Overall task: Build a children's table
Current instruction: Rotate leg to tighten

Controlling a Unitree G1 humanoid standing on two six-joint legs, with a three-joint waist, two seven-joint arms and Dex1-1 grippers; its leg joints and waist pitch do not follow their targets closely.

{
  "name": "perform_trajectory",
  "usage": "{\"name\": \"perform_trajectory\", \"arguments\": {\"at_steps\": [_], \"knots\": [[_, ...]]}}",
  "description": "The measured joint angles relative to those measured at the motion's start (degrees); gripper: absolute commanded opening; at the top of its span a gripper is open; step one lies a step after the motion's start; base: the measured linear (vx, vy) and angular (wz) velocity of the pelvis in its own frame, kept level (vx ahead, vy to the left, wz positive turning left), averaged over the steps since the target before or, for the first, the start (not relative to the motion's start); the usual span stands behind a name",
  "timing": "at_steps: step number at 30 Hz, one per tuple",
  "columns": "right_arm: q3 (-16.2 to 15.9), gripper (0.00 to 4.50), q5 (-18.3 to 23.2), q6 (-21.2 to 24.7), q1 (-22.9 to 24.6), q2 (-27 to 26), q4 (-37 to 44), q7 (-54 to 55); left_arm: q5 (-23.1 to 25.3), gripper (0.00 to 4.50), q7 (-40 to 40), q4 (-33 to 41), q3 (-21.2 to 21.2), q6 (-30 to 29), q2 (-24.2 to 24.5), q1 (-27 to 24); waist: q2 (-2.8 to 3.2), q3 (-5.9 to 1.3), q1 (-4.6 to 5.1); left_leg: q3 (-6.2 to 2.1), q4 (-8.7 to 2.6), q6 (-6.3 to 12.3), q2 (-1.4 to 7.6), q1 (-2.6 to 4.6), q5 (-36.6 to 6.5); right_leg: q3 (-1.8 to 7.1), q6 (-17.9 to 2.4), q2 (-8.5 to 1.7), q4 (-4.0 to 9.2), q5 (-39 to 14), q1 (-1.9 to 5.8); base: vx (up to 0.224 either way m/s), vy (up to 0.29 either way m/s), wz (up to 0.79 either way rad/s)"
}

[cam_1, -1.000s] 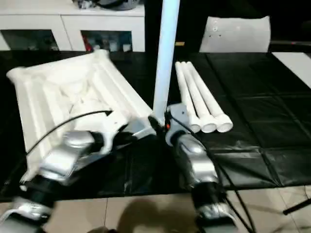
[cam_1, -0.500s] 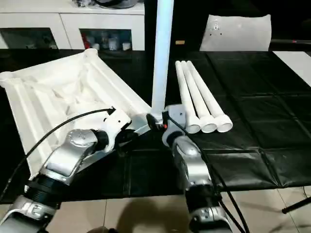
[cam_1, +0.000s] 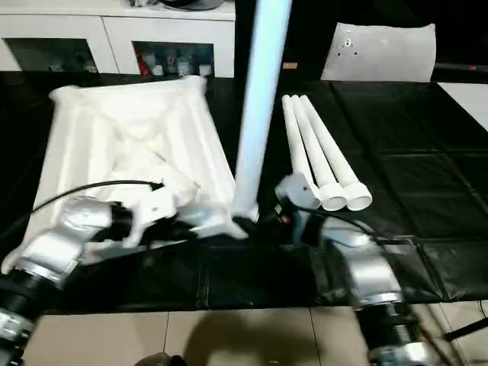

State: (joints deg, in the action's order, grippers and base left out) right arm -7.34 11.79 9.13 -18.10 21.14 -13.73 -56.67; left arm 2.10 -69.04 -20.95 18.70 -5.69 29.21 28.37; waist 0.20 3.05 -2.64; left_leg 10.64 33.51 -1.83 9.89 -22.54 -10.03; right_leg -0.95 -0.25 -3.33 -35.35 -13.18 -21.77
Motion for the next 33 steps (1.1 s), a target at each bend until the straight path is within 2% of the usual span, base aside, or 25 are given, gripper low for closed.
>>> {"name": "perform_trajectory", "arguments": {"at_steps": [4, 5, 7, 9, 12, 23, 30, 33], "knots": [[-2.76, 4.47, 0.34, 0.72, -0.08, 1.68, -0.01, -6.28, -0.08, 0.00, -4.60, -2.26, 0.98, 2.58, 1.27, 1.57, -0.01, 0.00, -0.30, 0.02, 0.04, 0.01, 0.00, 0.00, 0.01, 0.00, -0.01, -0.01, -0.03, 0.03, 0.01, 0.000, 0.000, 0.00], [-3.65, 4.30, 0.11, 0.55, -0.54, 2.27, -0.44, -7.86, -0.14, 0.00, -6.18, -2.87, 1.40, 3.45, 1.81, 2.06, -0.06, 0.00, -0.41, 0.03, 0.06, 0.02, 0.00, 0.01, 0.01, 0.00, -0.01, -0.02, -0.05, 0.03, 0.01, 0.000, 0.000, 0.00], [-4.68, 4.30, -0.23, 0.44, -1.24, 2.66, -1.05, -9.39, -0.22, 0.00, -8.10, -4.05, 1.89, 4.73, 2.17, 2.83, -0.11, 0.01, -0.60, 0.03, 0.07, 0.02, 0.01, 0.01, 0.02, 0.00, -0.01, -0.02, -0.08, 0.03, 0.00, 0.000, 0.000, 0.00], [-5.61, 4.02, -0.25, 0.29, -2.20, 2.66, -2.00, -10.50, -0.24, 0.00, -9.60, -4.82, 2.48, 5.95, 2.35, 3.46, -0.13, 0.02, -0.85, 0.05, 0.10, 0.02, 0.01, 0.00, 0.02, 0.00, -0.01, -0.04, -0.12, 0.03, 0.00, 0.000, 0.000, 0.00], [-6.15, 3.83, -0.27, 0.20, -2.76, 2.65, -3.08, -11.83, -0.27, 0.00, -11.60, -5.50, 2.78, 7.46, 2.48, 3.82, -0.21, 0.05, -1.01, 0.10, 0.11, 0.09, 0.01, 0.00, 0.06, 0.00, -0.01, -0.06, -0.12, 0.03, -0.01, 0.000, 0.000, 0.00], [-6.76, 2.86, -0.18, 0.00, -4.79, 2.42, -4.84, -14.40, -0.38, 0.00, -13.31, -9.47, 3.43, 10.79, 2.45, 5.80, -0.32, 0.11, -0.97, 0.12, 0.20, -0.01, 0.05, 0.06, 0.04, 0.00, -0.01, -0.07, -0.45, 0.03, -0.07, 0.000, 0.000, 0.00], [-6.64, 2.72, -0.13, 0.37, -4.51, 1.65, -4.84, -14.32, -0.44, 0.00, -13.91, -10.71, 3.12, 11.23, 2.46, 6.10, -0.31, 0.10, -0.97, 0.17, 0.23, -0.02, 0.07, 0.14, 0.05, 0.02, -0.01, -0.06, -0.52, 0.03, -0.05, 0.000, 0.000, 0.00], [-5.85, 2.72, 0.37, 1.98, -3.51, -0.14, -4.25, -11.86, -0.68, 0.00, -12.63, -10.42, 2.17, 9.38, 2.38, 5.63, -0.21, 0.04, -0.88, 0.20, 0.21, -0.04, 0.08, 0.27, 0.05, 0.04, -0.02, -0.06, -0.59, 0.03, 0.00, 0.000, 0.000, 0.00]]}}
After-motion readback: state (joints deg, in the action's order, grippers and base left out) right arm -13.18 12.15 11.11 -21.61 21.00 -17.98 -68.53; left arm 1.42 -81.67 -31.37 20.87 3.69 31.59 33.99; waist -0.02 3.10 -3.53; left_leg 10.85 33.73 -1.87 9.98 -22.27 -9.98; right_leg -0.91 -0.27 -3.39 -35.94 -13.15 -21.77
